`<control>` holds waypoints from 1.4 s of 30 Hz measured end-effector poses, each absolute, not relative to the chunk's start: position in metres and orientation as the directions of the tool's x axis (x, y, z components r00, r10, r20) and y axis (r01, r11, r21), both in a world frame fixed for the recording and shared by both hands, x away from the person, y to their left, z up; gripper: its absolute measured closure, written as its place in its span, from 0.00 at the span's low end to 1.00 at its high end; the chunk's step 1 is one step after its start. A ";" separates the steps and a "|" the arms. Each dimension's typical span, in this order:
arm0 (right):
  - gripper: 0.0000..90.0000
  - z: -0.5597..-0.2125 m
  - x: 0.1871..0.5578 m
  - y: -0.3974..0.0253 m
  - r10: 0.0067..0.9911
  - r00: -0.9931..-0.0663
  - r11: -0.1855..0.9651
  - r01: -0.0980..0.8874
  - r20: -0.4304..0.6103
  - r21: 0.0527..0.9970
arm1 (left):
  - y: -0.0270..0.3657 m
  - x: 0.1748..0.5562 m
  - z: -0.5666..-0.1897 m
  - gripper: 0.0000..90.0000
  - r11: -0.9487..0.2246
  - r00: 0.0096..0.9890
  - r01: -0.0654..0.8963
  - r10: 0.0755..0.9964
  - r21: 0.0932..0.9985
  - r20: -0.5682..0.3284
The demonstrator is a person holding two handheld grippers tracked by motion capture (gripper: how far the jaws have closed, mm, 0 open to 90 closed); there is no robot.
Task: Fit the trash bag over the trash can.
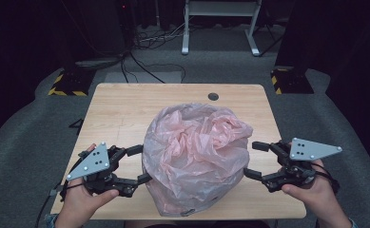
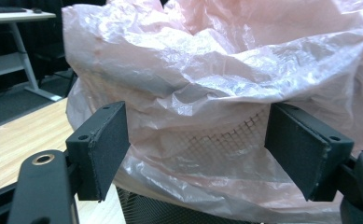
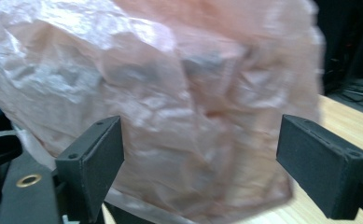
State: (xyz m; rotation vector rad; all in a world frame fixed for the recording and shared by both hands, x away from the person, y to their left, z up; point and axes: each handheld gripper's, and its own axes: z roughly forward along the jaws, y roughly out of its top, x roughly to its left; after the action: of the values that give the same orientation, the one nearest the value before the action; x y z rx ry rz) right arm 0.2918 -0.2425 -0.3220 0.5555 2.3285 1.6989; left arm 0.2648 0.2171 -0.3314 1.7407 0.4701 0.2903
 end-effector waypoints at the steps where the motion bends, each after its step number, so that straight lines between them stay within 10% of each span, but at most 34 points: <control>1: 0.17 -0.322 0.291 -0.239 0.398 -0.916 0.279 0.173 0.050 0.945 | 0.216 0.266 -0.332 0.24 -0.165 0.889 0.157 0.453 0.974 -0.066; 5: 0.25 -0.323 0.290 -0.229 0.346 -0.938 0.320 0.146 0.028 0.936 | 0.216 0.267 -0.334 0.33 -0.167 0.913 0.157 0.401 0.973 -0.079; 14: 0.91 -0.317 0.289 -0.237 0.327 -0.945 0.354 0.104 -0.019 0.930 | 0.225 0.264 -0.333 0.83 -0.191 0.917 0.132 0.397 0.973 -0.047; 19: 0.96 -0.312 0.286 -0.238 0.352 -0.935 0.334 0.088 -0.038 0.938 | 0.223 0.260 -0.331 1.00 -0.215 0.911 0.119 0.411 0.969 -0.021; 42: 1.00 -0.360 0.301 -0.235 0.403 -0.915 0.390 0.197 0.026 0.899 | 0.226 0.273 -0.388 1.00 -0.318 0.866 0.256 0.495 0.913 -0.071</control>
State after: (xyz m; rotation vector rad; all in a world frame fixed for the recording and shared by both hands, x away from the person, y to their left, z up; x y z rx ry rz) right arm 0.3010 -0.2351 -0.3597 0.5364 2.4493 1.5425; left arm 0.2727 0.2265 -0.3884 1.9149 0.5561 0.2654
